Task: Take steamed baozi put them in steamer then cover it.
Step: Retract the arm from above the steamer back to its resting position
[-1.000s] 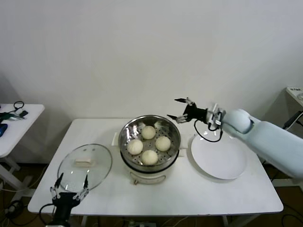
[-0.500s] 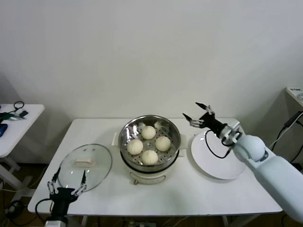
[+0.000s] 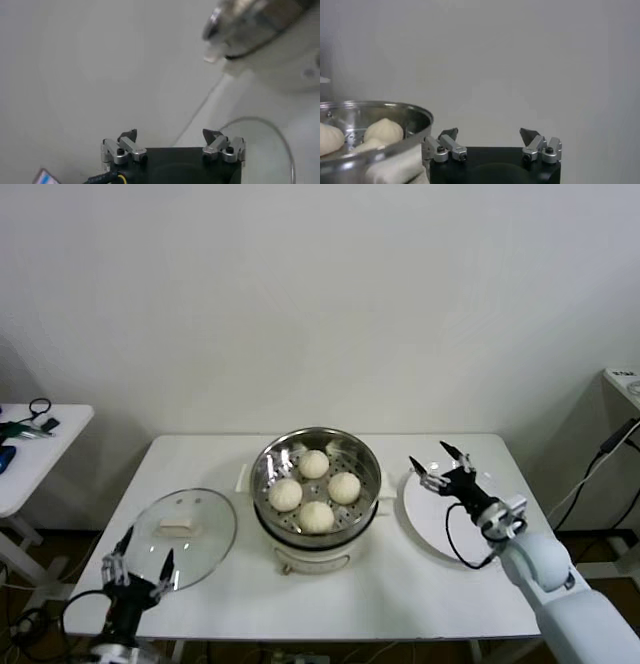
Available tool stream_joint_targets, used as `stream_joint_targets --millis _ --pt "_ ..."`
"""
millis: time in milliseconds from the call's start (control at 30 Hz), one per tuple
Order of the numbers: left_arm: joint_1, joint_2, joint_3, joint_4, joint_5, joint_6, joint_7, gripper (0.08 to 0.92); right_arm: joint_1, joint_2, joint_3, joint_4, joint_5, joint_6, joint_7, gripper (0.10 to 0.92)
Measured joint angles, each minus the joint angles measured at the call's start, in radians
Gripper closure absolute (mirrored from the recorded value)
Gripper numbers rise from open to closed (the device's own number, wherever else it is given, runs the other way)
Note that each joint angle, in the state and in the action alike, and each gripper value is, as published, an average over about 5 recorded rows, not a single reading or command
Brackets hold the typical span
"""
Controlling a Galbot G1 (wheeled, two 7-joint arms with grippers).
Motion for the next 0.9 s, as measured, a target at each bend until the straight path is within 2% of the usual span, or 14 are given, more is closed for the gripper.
stream_joint_targets --millis 400,900 --pt "-0.124 0.02 0.035 0.156 0.448 -0.005 -0.045 0.177 -0.104 0.063 0.065 -0.016 -0.074 0.003 -0.009 0.203" --pt "-0.313 0.045 0.035 0.43 0.634 -0.023 -0.115 0.177 -0.126 0.091 0.081 -0.039 -0.136 0.011 -0.012 0.203"
